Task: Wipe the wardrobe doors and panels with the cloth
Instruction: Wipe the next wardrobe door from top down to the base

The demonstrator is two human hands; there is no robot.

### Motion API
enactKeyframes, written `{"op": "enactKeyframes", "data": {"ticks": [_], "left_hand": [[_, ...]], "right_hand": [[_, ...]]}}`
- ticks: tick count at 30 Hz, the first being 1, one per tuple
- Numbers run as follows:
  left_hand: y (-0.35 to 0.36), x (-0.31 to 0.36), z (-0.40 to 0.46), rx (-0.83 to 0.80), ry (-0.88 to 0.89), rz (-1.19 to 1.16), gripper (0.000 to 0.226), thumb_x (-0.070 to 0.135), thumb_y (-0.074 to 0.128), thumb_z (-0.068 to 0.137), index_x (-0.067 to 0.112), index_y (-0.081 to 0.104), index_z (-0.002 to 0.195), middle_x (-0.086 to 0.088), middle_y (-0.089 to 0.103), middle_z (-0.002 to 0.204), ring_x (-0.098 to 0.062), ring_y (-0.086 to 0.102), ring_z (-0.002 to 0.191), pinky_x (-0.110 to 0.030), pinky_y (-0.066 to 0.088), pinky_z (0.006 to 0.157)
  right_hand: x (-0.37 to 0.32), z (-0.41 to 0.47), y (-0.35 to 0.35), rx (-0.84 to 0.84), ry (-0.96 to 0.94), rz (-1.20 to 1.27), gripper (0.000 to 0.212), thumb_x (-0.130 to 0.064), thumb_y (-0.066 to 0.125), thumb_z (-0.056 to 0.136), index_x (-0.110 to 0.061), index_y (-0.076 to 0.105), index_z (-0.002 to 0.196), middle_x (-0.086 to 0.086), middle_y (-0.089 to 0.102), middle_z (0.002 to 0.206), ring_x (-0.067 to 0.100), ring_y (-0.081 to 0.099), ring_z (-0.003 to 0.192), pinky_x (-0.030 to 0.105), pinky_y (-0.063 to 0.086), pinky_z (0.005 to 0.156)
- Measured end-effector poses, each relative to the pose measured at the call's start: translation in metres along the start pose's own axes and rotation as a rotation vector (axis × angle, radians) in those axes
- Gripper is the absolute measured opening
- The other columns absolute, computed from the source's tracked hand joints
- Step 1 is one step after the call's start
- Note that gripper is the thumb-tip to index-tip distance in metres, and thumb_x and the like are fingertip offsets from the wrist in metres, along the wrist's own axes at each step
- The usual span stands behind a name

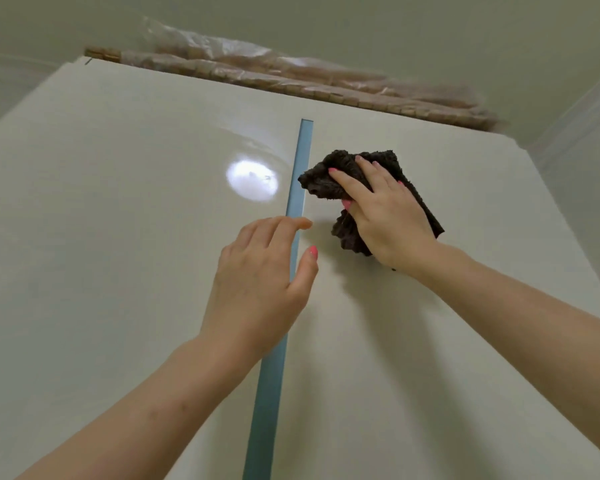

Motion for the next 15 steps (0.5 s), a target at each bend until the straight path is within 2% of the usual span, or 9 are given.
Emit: {"op": "enactKeyframes", "data": {"ticks": [3,6,9,15], "left_hand": [[0.008,-0.005,0.004,-0.006,0.018,0.036,0.056,0.05,0.019,0.081,0.03,0.047,0.125,0.013,0.052,0.125,-0.003,0.035,0.118,-0.017,0.022,0.088],[0.012,-0.009,0.007,-0.01,0.068,0.089,0.055,0.049,0.019,0.082,0.03,0.047,0.126,0.012,0.052,0.126,-0.005,0.037,0.119,-0.019,0.023,0.089],[0.014,-0.009,0.013,-0.03,0.115,0.141,0.059,0.049,0.016,0.082,0.031,0.044,0.13,0.013,0.05,0.13,-0.005,0.036,0.123,-0.02,0.023,0.091],[0.015,-0.004,0.018,-0.03,0.148,0.132,0.054,0.048,0.019,0.083,0.034,0.043,0.13,0.015,0.05,0.128,-0.002,0.033,0.121,-0.019,0.022,0.089]], "right_hand": [[-0.011,-0.007,0.033,-0.129,0.042,0.093,0.049,-0.036,0.023,0.105,-0.036,0.011,0.153,0.002,-0.001,0.162,0.021,-0.007,0.149,0.05,-0.003,0.119],[-0.013,-0.006,0.045,-0.069,0.068,0.141,0.05,-0.047,0.022,0.103,-0.039,0.013,0.151,-0.001,0.001,0.162,0.017,-0.009,0.149,0.048,-0.008,0.119],[-0.01,0.014,0.044,-0.027,0.062,0.149,0.051,-0.056,0.022,0.099,-0.044,0.017,0.149,-0.003,0.006,0.162,0.015,-0.006,0.149,0.047,-0.007,0.119],[0.003,0.077,0.045,0.006,0.039,0.075,0.048,-0.05,0.02,0.102,-0.042,0.02,0.15,-0.001,0.012,0.161,0.019,0.002,0.149,0.051,0.0,0.12]]}}
Point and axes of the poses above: each hand's wrist, its own z-axis towards the middle knuckle, its own y-axis out of the palm, x = y × z, the point moved 6 cm from there along z, towards the middle knuckle
